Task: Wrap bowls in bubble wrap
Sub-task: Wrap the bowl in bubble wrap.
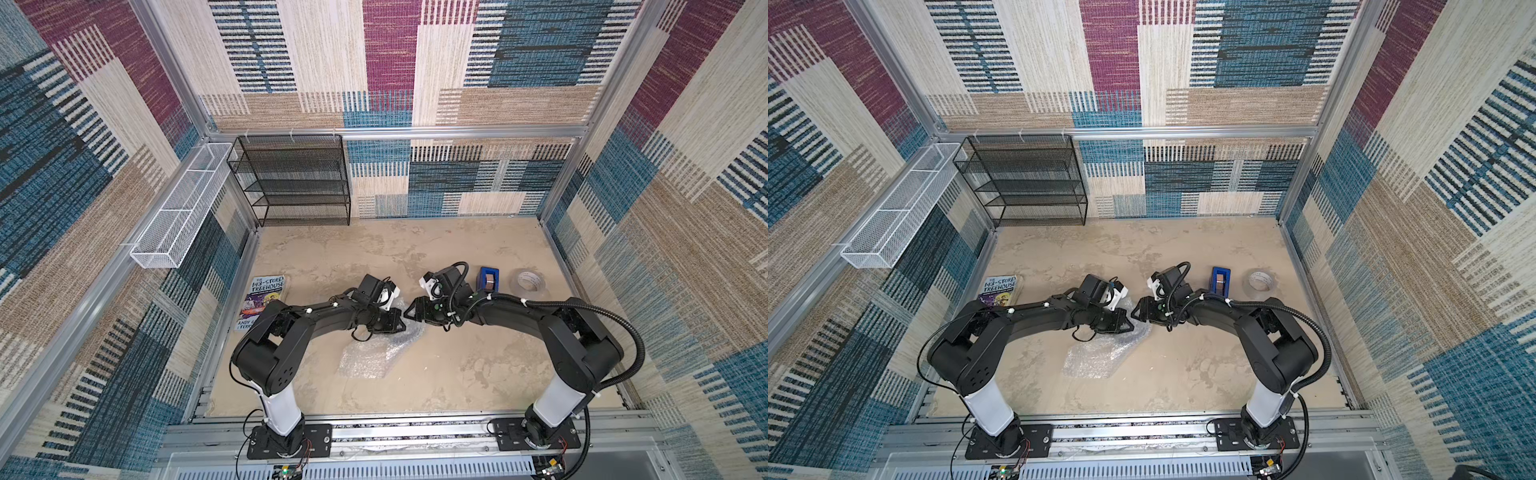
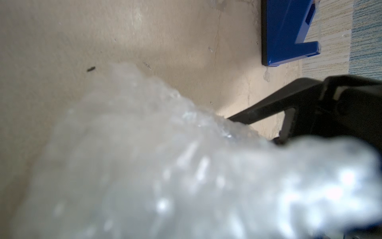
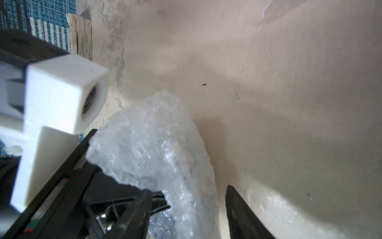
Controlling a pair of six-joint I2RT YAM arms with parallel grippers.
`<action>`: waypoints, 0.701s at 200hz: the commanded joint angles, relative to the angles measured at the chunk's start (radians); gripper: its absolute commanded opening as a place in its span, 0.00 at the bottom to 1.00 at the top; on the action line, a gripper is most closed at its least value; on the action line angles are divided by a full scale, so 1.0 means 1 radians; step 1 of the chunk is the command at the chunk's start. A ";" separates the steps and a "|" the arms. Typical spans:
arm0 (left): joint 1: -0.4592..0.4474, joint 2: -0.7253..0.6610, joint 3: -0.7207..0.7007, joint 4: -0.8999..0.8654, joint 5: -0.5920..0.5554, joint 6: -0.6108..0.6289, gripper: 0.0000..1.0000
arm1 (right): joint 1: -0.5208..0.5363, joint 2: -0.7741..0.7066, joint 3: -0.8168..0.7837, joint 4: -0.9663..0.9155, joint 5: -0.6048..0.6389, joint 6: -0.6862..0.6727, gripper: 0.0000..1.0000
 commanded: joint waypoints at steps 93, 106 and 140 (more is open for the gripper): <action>-0.006 0.022 0.046 -0.082 -0.002 0.087 0.00 | 0.015 0.117 0.037 0.040 -0.091 -0.037 0.46; -0.005 0.027 0.059 -0.094 -0.008 0.094 0.00 | 0.016 0.117 0.020 0.052 -0.101 -0.032 0.41; -0.006 0.036 0.082 -0.115 -0.026 0.107 0.00 | 0.016 0.096 -0.001 0.064 -0.085 -0.025 0.12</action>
